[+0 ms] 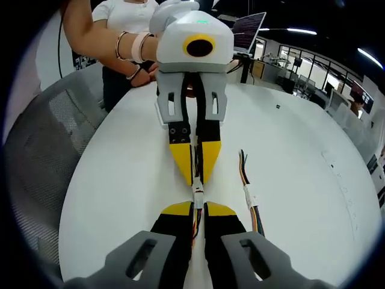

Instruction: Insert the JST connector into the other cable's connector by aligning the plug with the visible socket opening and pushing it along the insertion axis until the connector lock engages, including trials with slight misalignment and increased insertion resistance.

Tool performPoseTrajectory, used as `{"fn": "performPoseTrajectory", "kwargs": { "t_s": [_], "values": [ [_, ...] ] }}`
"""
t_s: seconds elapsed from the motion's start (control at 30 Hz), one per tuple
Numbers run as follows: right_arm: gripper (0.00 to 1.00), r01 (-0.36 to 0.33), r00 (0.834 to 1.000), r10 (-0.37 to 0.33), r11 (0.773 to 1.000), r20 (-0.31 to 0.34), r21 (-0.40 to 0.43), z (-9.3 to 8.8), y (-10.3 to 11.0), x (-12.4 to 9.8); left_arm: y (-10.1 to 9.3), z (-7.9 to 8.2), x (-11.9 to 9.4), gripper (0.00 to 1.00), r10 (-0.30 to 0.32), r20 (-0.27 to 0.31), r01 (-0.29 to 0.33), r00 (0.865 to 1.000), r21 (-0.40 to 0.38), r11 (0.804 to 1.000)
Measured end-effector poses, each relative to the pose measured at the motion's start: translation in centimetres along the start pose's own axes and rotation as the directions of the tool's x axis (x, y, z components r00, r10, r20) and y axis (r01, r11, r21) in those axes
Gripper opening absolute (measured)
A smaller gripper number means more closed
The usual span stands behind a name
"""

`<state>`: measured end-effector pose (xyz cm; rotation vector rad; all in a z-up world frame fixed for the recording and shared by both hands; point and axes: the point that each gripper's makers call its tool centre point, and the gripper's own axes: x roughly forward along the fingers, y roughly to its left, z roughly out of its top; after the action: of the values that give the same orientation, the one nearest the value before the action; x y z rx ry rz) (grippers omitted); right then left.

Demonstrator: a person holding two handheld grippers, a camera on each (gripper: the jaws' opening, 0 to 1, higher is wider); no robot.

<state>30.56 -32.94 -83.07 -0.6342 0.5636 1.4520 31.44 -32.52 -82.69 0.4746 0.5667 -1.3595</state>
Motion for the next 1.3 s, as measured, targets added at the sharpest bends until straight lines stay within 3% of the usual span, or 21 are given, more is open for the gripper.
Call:
{"fn": "performPoseTrajectory", "kwargs": {
  "t_s": [0.33, 0.87, 1.3],
  "values": [
    [0.03, 0.007, 1.000, -0.007, 1.000, 0.011, 0.002, -0.3, -0.2, 0.3, 0.5, -1.0, 0.1, 0.00, 0.011, -0.015, -0.011, 1.000, -0.002, 1.000],
    [0.03, 0.021, 0.999, -0.023, 0.999, 0.037, 0.045, -2.1, -0.6, 0.4, 0.2, -1.9, 0.5, 0.00, -0.003, -0.014, 0.003, 1.000, 0.006, 1.000],
    [0.04, 0.026, 0.996, -0.030, 0.999, 0.083, 0.048, -2.2, -0.5, 0.5, 0.2, -2.1, 0.4, 0.00, 0.007, 0.024, -0.007, 1.000, 0.007, 1.000]
  ]
}}
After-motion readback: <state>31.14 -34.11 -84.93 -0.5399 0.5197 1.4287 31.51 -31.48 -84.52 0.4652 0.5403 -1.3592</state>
